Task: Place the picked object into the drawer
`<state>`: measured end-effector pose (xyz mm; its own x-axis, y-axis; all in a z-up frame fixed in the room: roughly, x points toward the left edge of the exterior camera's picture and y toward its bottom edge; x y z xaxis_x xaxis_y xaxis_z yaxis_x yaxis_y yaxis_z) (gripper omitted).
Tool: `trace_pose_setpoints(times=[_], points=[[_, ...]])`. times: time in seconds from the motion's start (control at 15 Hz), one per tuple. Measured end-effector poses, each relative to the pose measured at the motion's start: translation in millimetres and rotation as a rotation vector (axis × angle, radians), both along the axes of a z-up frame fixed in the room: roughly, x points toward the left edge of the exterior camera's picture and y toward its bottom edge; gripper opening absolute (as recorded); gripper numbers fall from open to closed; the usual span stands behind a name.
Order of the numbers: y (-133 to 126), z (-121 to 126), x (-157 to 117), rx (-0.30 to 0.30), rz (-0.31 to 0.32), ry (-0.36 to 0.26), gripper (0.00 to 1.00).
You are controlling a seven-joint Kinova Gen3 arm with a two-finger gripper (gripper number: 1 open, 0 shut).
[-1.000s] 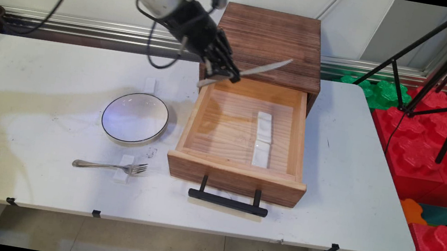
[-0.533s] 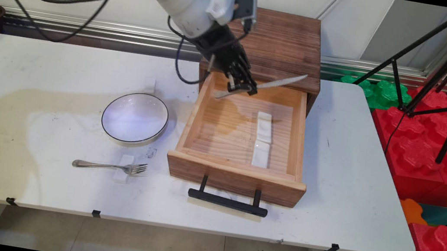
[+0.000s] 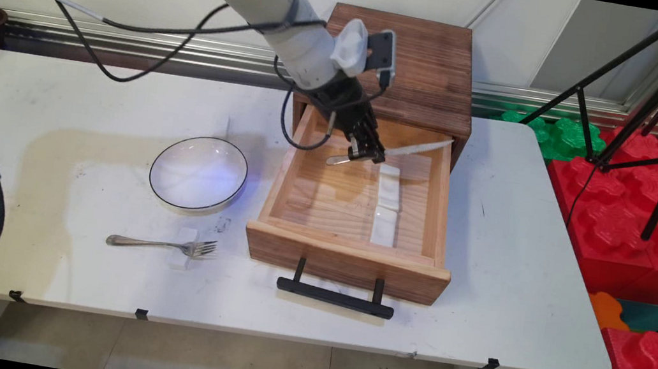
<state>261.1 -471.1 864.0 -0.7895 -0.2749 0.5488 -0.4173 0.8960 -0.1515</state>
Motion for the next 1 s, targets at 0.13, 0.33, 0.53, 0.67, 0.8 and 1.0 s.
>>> trace_pose_setpoints(times=[0.13, 0.33, 0.53, 0.67, 0.8, 1.0], points=[[-4, -11, -2, 0.01, -0.001, -0.01, 0.0], [-7, -23, -4, 0.023, -0.007, -0.022, 0.0], [-8, -35, -6, 0.035, -0.012, -0.033, 0.0], [-9, -41, -6, 0.041, -0.014, -0.04, 0.0], [-10, -45, -6, 0.045, -0.016, -0.045, 0.0], [-12, -50, -5, 0.052, -0.014, -0.054, 0.0]])
